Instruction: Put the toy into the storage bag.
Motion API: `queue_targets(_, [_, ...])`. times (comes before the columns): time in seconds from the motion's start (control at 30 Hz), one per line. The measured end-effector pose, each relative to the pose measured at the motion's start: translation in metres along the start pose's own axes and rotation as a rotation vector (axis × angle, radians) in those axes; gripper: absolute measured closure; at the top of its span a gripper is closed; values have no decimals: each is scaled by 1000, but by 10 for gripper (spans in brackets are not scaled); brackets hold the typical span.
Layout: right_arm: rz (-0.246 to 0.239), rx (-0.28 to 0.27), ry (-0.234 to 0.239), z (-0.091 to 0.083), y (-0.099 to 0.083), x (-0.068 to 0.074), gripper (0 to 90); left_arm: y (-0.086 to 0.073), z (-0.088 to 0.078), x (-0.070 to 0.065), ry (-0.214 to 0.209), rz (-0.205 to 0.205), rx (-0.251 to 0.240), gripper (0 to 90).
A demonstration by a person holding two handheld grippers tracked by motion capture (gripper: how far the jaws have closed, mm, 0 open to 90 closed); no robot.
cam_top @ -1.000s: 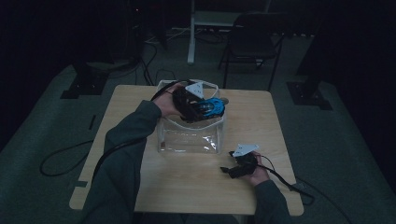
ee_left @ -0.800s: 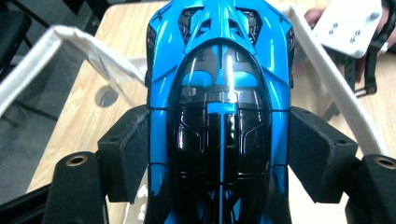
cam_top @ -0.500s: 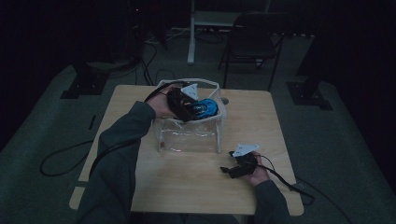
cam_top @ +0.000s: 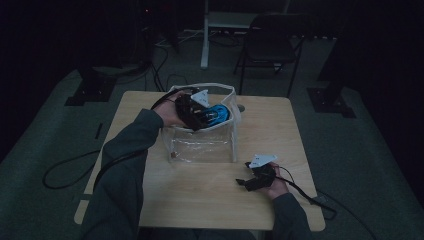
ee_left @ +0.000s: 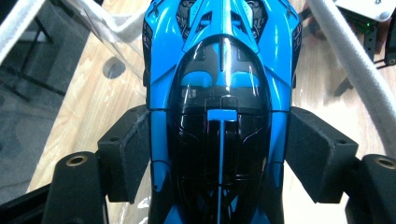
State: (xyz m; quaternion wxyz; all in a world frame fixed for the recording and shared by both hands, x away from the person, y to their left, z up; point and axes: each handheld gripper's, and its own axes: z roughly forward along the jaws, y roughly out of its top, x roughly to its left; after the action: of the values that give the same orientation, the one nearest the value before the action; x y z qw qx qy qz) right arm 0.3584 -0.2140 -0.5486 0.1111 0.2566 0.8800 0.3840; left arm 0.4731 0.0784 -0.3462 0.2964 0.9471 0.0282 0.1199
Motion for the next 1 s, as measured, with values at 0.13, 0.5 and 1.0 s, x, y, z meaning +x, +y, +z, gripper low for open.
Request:
queue_targets(0.13, [1, 0, 0, 0, 0, 0, 191, 1, 0, 0, 6, 5, 27, 281])
queue_targets(0.5, [1, 0, -1, 0, 0, 0, 191, 10, 11, -1, -28, 14, 99, 281])
queue_targets(1.0, [0, 0, 0, 0, 0, 0, 191, 20, 21, -6, -37, 59, 180, 281])
